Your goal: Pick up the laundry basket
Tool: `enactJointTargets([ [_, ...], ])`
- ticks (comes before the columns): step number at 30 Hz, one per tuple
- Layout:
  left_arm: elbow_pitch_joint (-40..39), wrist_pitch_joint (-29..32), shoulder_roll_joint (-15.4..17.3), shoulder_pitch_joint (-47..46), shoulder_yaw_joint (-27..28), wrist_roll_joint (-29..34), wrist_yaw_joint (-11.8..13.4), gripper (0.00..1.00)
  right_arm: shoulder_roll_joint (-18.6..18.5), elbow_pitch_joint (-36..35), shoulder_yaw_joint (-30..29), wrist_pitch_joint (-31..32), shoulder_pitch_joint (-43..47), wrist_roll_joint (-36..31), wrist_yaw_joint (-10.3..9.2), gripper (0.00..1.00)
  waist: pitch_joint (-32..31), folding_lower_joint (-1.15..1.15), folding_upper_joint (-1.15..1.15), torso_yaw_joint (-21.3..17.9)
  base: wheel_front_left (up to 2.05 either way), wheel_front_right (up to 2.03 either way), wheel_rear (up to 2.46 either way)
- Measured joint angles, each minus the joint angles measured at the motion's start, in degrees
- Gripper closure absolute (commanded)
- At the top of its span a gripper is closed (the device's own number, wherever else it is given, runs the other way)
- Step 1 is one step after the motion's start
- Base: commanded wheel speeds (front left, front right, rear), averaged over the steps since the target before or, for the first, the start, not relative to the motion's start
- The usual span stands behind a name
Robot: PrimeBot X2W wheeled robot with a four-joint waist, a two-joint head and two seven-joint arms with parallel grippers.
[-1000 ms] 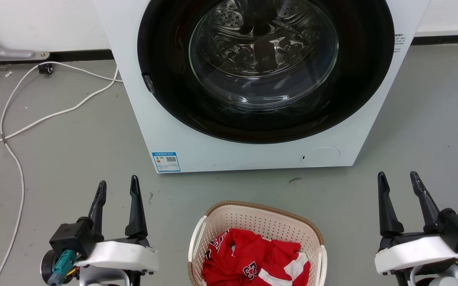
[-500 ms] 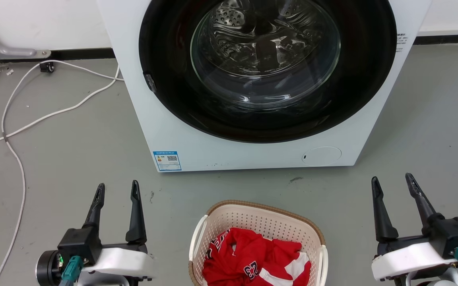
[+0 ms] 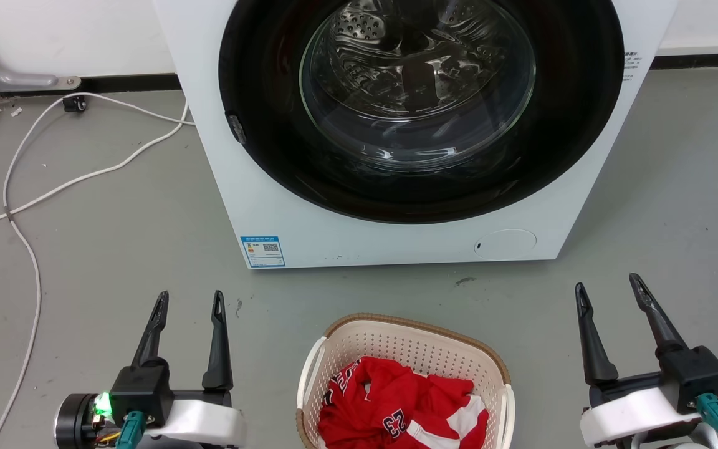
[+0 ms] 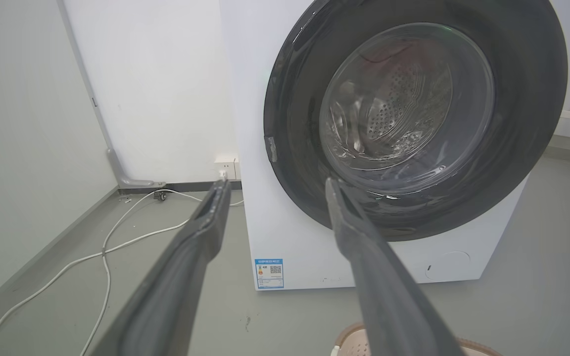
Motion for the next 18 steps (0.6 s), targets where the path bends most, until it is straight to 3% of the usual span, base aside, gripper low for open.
enactJointTargets([
  [18,0.8,-0.1,0.0,0.3,0.2,1.4,0.4,0.0,0.0,1.5,-0.4,-0.3,0.0,0.0,0.01,0.0,-0.1,0.0,0.0,0.0,0.0,0.0,0.0],
])
